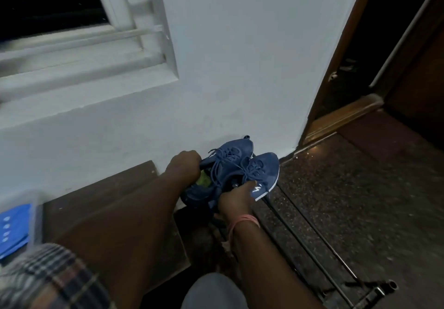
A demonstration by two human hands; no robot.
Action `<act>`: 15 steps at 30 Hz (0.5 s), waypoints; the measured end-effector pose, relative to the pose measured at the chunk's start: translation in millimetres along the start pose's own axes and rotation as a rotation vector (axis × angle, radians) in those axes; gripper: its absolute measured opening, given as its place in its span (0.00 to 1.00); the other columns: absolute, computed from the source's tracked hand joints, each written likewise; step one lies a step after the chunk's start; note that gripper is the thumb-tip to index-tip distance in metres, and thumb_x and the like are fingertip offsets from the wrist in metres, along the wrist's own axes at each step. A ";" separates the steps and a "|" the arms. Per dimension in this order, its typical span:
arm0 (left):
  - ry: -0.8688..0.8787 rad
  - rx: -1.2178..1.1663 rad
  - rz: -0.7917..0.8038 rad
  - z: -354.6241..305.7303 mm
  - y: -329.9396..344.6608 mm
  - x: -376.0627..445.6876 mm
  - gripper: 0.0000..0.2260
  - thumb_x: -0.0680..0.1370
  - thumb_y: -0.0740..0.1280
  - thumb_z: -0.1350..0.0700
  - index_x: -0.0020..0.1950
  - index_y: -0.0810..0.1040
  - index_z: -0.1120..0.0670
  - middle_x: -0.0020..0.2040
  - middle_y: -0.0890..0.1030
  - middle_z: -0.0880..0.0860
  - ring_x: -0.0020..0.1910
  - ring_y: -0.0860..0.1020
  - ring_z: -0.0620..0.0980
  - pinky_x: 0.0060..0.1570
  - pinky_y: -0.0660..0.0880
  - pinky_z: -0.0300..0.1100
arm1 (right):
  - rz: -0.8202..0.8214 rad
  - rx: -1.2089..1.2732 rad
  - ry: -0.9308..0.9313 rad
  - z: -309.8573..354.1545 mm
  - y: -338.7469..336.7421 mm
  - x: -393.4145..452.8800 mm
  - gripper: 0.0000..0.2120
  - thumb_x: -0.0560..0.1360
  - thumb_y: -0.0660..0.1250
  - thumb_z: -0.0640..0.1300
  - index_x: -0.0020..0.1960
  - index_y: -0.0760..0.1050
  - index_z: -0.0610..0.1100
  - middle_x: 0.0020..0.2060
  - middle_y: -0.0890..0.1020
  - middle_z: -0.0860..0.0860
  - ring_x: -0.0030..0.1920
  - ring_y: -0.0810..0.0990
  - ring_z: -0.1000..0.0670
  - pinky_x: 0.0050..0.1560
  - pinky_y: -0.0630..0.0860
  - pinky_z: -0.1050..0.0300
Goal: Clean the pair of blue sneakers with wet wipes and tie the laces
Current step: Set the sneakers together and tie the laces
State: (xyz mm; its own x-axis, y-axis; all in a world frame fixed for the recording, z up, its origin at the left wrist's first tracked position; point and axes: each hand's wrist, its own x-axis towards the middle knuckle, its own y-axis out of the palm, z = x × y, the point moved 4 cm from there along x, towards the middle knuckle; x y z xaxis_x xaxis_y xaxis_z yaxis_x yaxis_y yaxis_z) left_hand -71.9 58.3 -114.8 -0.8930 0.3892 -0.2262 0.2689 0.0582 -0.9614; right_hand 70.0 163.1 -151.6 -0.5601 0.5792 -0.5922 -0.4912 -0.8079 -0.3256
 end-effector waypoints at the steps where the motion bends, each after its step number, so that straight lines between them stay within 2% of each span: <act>1: 0.014 0.001 -0.003 1.1 2.1 6.3 0.04 0.77 0.66 0.61 0.43 0.79 0.57 0.40 0.80 0.56 0.44 0.81 0.58 0.39 0.71 0.43 | -0.033 0.047 0.013 2.5 2.0 3.3 0.35 0.77 0.64 0.45 0.79 0.50 0.43 0.73 0.63 0.33 0.68 0.69 0.30 0.66 0.71 0.36; 3: 0.039 0.012 -0.010 2.1 8.2 17.8 0.04 0.76 0.66 0.60 0.46 0.81 0.57 0.43 0.81 0.56 0.45 0.81 0.58 0.40 0.70 0.43 | -0.152 0.258 0.138 2.7 5.4 11.7 0.36 0.76 0.58 0.63 0.75 0.60 0.41 0.69 0.70 0.36 0.65 0.73 0.33 0.65 0.72 0.38; 4: 0.046 0.016 -0.021 2.1 11.0 22.3 0.04 0.76 0.66 0.60 0.46 0.81 0.56 0.44 0.81 0.56 0.45 0.80 0.58 0.40 0.69 0.43 | -0.160 0.276 0.182 2.5 6.4 13.6 0.40 0.74 0.53 0.69 0.73 0.64 0.40 0.66 0.73 0.38 0.62 0.75 0.34 0.64 0.73 0.38; 5: 0.046 0.021 -0.030 2.6 14.6 25.0 0.03 0.77 0.66 0.60 0.44 0.79 0.56 0.43 0.81 0.55 0.45 0.80 0.58 0.40 0.68 0.43 | -0.154 0.233 0.204 0.9 9.1 16.5 0.41 0.73 0.51 0.71 0.71 0.65 0.40 0.65 0.74 0.39 0.60 0.76 0.35 0.63 0.74 0.37; 6: 0.049 0.021 -0.036 3.2 18.6 26.0 0.03 0.77 0.66 0.60 0.43 0.78 0.55 0.42 0.80 0.55 0.45 0.80 0.58 0.40 0.67 0.43 | -0.145 0.168 0.219 0.1 11.6 17.0 0.39 0.74 0.53 0.70 0.71 0.65 0.41 0.65 0.74 0.39 0.60 0.76 0.34 0.63 0.74 0.37; 8: 0.056 -0.007 -0.043 6.7 27.2 29.9 0.06 0.77 0.65 0.59 0.41 0.75 0.53 0.40 0.77 0.53 0.43 0.79 0.58 0.39 0.67 0.43 | -0.075 0.037 0.094 5.6 11.3 10.4 0.32 0.78 0.62 0.54 0.76 0.57 0.41 0.71 0.66 0.35 0.66 0.72 0.32 0.65 0.72 0.37; 9: 0.056 -0.030 -0.042 9.0 29.7 31.7 0.07 0.78 0.65 0.58 0.40 0.74 0.53 0.39 0.77 0.53 0.42 0.78 0.58 0.39 0.66 0.43 | -0.068 0.029 0.056 1.8 14.5 12.6 0.34 0.78 0.63 0.45 0.78 0.52 0.41 0.73 0.62 0.33 0.68 0.69 0.31 0.67 0.71 0.38; 10: 0.054 -0.054 -0.041 11.1 30.2 33.1 0.07 0.78 0.66 0.58 0.39 0.74 0.53 0.38 0.76 0.53 0.41 0.77 0.58 0.38 0.66 0.43 | -0.058 0.108 0.080 -2.0 16.0 15.4 0.35 0.78 0.63 0.41 0.79 0.49 0.42 0.73 0.60 0.32 0.69 0.68 0.31 0.67 0.71 0.39; 12: 0.050 -0.088 -0.048 12.6 27.8 36.5 0.07 0.78 0.67 0.57 0.40 0.76 0.56 0.39 0.78 0.55 0.42 0.78 0.58 0.37 0.66 0.43 | -0.060 0.139 0.092 1.9 17.7 13.2 0.38 0.74 0.64 0.39 0.79 0.48 0.46 0.72 0.60 0.33 0.66 0.70 0.32 0.66 0.73 0.40; 15: 0.019 -0.158 -0.032 10.8 24.4 38.7 0.11 0.80 0.67 0.52 0.46 0.82 0.59 0.44 0.81 0.57 0.45 0.78 0.57 0.39 0.67 0.44 | -0.056 0.242 0.127 7.6 23.5 11.5 0.42 0.64 0.63 0.43 0.76 0.53 0.51 0.69 0.64 0.37 0.60 0.73 0.36 0.63 0.76 0.42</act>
State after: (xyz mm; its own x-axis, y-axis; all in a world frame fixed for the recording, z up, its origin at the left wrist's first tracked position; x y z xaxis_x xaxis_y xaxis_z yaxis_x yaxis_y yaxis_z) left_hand -103.8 64.9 -148.7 -0.8954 0.4019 -0.1914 0.2950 0.2138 -0.9313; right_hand 47.0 151.6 -160.4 -0.4469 0.5916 -0.6711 -0.6725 -0.7168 -0.1841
